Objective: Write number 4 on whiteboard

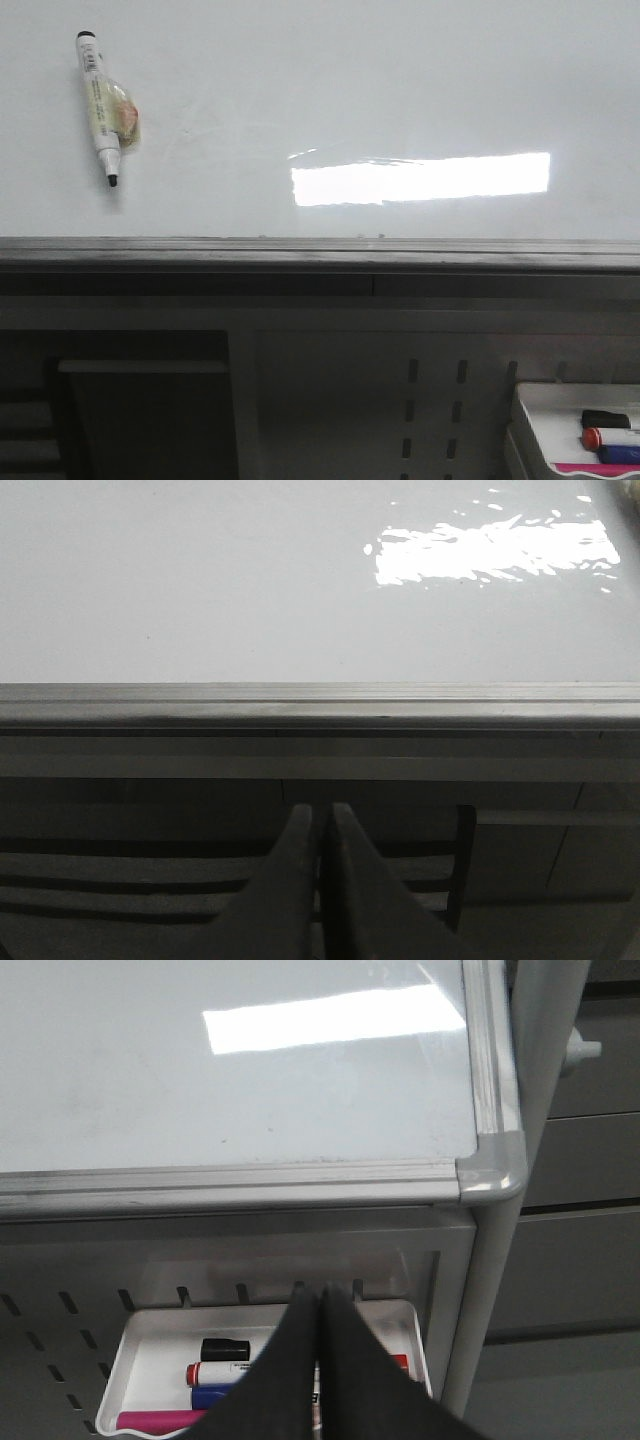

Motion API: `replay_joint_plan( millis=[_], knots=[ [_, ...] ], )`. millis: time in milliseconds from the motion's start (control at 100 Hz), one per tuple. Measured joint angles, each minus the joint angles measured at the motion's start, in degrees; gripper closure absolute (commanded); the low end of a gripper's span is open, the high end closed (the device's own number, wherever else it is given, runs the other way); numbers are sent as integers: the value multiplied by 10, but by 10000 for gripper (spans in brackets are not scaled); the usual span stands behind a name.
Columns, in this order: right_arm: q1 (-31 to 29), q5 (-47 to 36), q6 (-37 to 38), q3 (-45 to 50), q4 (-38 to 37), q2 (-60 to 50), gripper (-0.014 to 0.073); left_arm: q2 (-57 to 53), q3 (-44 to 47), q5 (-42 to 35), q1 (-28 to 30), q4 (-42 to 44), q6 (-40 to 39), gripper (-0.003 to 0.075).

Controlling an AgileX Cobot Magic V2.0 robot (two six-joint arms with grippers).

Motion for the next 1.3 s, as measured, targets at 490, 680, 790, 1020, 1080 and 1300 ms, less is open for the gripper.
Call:
replay_joint_plan(
  millis=[490, 680, 790, 1020, 1080, 1300],
  knots=[
    [0, 0, 0, -1, 0, 0, 658, 0, 0, 0, 0, 0, 0, 741],
    [0, 0, 0, -1, 0, 0, 658, 0, 0, 0, 0, 0, 0, 741],
    [0, 0, 0, -1, 0, 0, 658, 0, 0, 0, 0, 0, 0, 741],
    [0, 1, 0, -1, 0, 0, 658, 0, 0, 0, 0, 0, 0, 741],
    [0, 1, 0, -1, 0, 0, 658, 0, 0, 0, 0, 0, 0, 741],
    [0, -18, 0, 0, -65, 0, 658, 0, 0, 0, 0, 0, 0, 741]
  ],
)
